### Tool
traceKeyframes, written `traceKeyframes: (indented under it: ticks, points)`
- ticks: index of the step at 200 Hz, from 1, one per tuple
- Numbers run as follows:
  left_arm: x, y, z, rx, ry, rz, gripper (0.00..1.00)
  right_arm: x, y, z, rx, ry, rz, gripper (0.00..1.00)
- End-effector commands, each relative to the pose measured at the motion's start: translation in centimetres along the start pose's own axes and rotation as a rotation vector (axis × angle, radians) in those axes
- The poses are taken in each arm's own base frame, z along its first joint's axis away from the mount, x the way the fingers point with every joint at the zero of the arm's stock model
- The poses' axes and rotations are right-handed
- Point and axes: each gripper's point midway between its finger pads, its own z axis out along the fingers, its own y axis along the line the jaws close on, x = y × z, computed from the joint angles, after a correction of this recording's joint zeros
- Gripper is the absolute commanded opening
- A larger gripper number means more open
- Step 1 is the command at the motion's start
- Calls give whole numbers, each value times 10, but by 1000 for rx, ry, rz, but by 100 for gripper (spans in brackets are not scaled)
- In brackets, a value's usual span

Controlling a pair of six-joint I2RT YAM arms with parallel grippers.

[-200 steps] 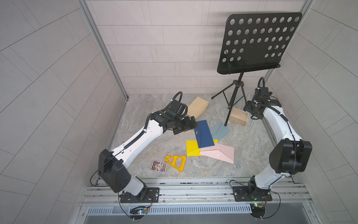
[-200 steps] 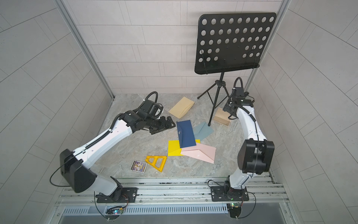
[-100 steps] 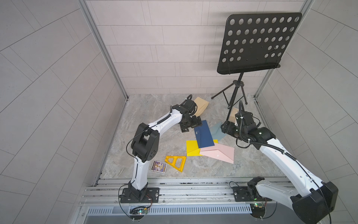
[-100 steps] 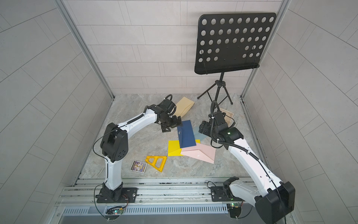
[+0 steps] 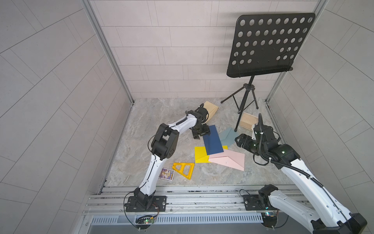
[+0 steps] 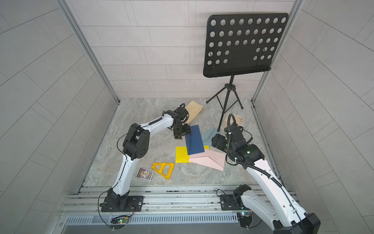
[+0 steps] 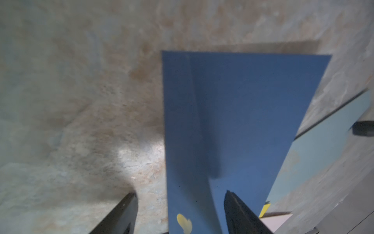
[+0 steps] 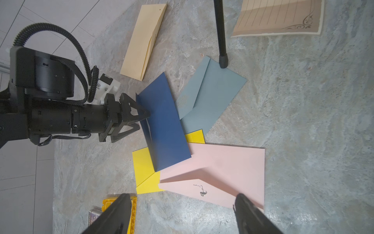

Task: Take the letter paper out of the envelope
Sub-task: Pick up the envelope from the envelope.

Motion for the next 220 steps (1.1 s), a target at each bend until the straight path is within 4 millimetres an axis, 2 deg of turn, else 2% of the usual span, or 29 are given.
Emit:
traceKeyframes:
  ticks: [1,51,102,155,177,198,220]
  points:
    - [-1,3,-2,-18,-2,10,61,6,-4,-5,8,11,8,83]
    - [1,5,-7,-9,-18,15,25,9,-6,-3,11,20,11,82]
    - [5,-1,-30,26,-45,20,0,11,-5,0,3,32,18,82]
    - [11,-20,-67,123,-84,28,0,13,3,2,-41,47,39,80]
    - [13,-35,-94,192,-112,30,0,10,15,0,-89,51,32,80]
    - [17,-51,-124,274,-144,23,0,5,28,-4,-122,54,-30,71]
    - [25,-63,-155,358,-165,12,0,6,35,-2,-93,76,-128,57]
